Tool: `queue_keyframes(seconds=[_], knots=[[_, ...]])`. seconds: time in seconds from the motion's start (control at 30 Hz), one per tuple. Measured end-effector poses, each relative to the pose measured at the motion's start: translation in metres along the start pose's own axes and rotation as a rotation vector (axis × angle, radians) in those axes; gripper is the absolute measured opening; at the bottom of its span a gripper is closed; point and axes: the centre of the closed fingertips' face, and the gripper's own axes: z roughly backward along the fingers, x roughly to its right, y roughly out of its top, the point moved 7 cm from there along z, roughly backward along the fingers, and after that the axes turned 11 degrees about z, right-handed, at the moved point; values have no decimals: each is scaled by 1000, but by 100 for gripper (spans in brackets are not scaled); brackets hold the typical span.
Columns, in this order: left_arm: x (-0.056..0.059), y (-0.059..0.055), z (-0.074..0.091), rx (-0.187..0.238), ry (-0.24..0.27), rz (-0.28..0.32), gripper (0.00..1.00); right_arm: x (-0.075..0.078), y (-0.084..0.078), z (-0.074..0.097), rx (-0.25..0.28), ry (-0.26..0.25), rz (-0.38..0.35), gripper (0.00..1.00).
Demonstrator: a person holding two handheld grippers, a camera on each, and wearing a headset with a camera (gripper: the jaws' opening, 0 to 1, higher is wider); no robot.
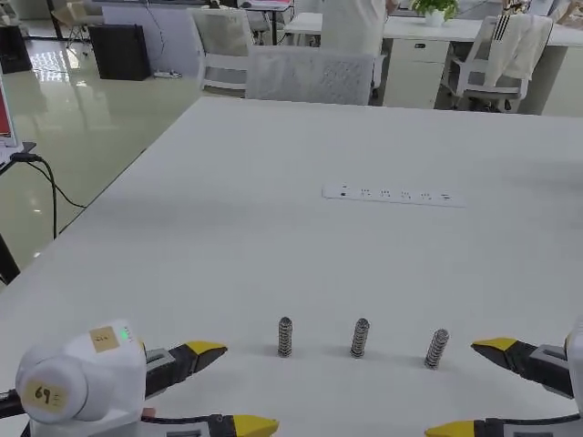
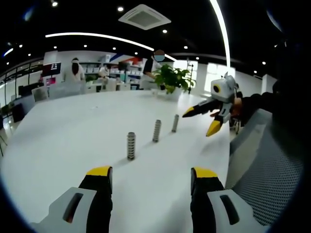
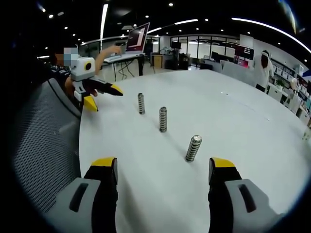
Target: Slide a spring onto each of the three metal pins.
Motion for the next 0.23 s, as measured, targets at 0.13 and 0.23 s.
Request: queue_keyframes(seconds=[0.13,0.23], knots=[[0,0,0,-2,1,0,60,0,0,0,0,0,0,76],[0,0,0,-3,1,-1,60,0,0,0,-2,0,-1,76]])
